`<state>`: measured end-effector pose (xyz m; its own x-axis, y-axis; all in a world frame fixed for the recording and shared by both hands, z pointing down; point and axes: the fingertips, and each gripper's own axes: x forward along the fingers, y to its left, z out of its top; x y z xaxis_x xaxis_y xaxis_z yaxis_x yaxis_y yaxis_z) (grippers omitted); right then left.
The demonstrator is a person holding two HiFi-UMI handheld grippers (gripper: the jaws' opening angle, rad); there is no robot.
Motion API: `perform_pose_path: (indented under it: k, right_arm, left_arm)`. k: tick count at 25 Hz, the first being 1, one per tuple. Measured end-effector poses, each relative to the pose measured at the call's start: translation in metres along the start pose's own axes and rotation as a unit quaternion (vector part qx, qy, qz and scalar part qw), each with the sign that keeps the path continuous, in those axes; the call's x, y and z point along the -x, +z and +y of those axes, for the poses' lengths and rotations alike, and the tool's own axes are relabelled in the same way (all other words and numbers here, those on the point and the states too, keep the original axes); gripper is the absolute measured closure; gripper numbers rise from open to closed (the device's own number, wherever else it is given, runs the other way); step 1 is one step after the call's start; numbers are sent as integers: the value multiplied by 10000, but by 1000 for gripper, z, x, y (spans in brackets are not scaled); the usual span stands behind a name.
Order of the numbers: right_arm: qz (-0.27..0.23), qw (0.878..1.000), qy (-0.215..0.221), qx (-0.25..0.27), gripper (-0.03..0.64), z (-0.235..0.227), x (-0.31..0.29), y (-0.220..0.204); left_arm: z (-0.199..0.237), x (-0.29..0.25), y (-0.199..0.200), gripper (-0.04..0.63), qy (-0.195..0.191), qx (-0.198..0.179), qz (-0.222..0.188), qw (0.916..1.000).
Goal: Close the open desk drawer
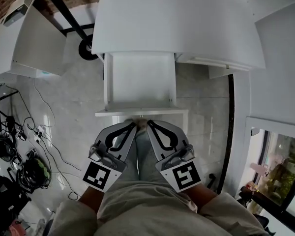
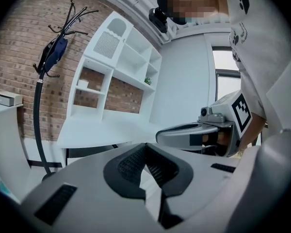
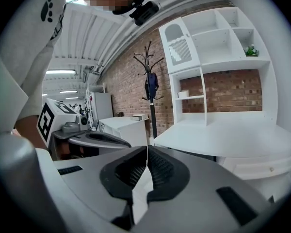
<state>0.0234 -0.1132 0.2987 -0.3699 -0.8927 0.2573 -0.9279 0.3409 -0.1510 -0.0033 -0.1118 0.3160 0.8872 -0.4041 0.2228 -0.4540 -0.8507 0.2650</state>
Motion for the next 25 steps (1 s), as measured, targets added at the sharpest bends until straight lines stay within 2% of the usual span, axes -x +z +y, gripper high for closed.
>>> perform_pose_path:
  k: [10, 14, 17, 20, 25]
  right_arm:
    - [299, 9995, 93, 69, 586, -2, -17, -64]
    - [1051, 9911, 469, 673, 586, 1, -20, -104]
    - [824, 9954, 338, 354, 586, -3, -29, -113]
    - [1277, 9882, 505, 680, 586, -3, -31, -137]
    - [1474, 9842, 573, 796, 586, -4, -37, -161]
  left_arm:
    - [19, -12, -50, 578, -122, 86, 229, 9996]
    - [29, -16, -66, 578, -125, 138, 290, 9994]
    - [39, -19, -79, 578, -100, 184, 317, 9993]
    - [45, -22, -90, 578, -138, 182, 338, 9992]
    - [44, -27, -112, 578, -262, 177, 437, 9985]
